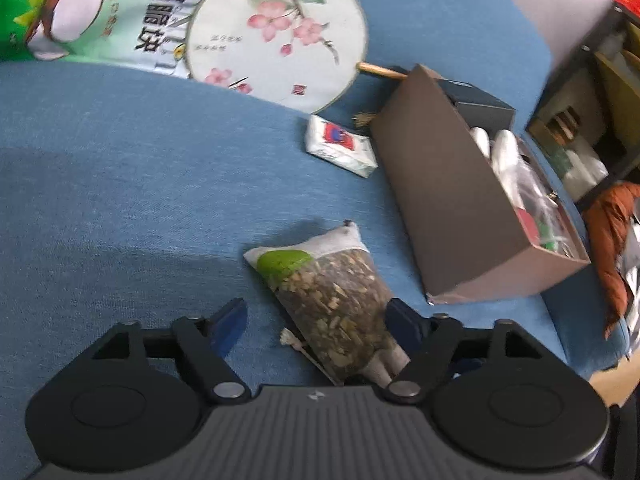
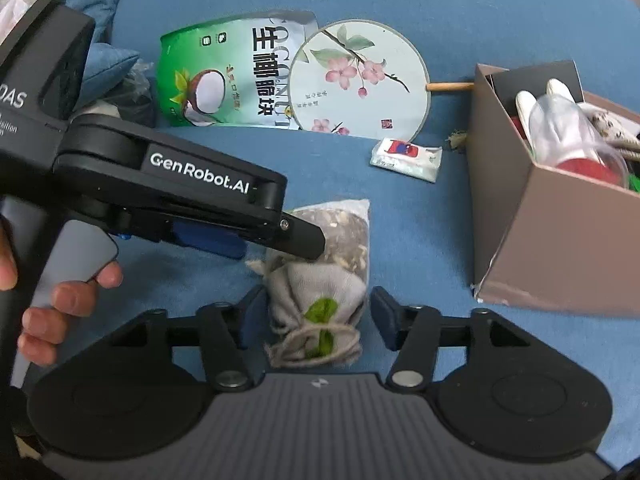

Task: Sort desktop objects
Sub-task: 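Close the right gripper on the cloth herb sachet and lift it, then lower the sachet into the cardboard box and open the right gripper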

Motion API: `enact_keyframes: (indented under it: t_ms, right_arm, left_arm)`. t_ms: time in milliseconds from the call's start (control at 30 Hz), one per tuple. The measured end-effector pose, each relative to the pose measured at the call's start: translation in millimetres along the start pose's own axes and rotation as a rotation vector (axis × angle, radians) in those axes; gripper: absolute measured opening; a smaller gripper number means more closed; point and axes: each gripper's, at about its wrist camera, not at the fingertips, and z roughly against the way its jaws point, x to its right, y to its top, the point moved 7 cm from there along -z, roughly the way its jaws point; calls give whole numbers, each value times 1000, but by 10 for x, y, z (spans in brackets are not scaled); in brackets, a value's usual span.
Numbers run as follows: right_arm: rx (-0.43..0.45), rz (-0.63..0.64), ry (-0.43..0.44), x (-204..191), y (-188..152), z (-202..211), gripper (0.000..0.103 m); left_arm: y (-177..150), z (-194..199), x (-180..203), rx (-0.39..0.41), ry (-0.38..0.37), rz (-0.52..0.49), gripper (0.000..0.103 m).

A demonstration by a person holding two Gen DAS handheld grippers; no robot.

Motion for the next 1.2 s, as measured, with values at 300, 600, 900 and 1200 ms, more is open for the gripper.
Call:
enact_keyframes:
  t_ms: [300,600,900,1200]
  right_arm:
    - [-3,-50,14,5,65,-227,56]
    - [151,-59,34,-22,281,236,46]
    - [404,-106,-114,605,808,1016,46]
    - [478,-162,-240,1414,905,1152,46]
  left_arm:
    - [9,-106,145,17,20,-94,76]
    - [205,373,682,138,4,-174,60]
    - [652,513,1779,262,-163,-327,60]
    - [826,13,2403,254,-259,-406,60]
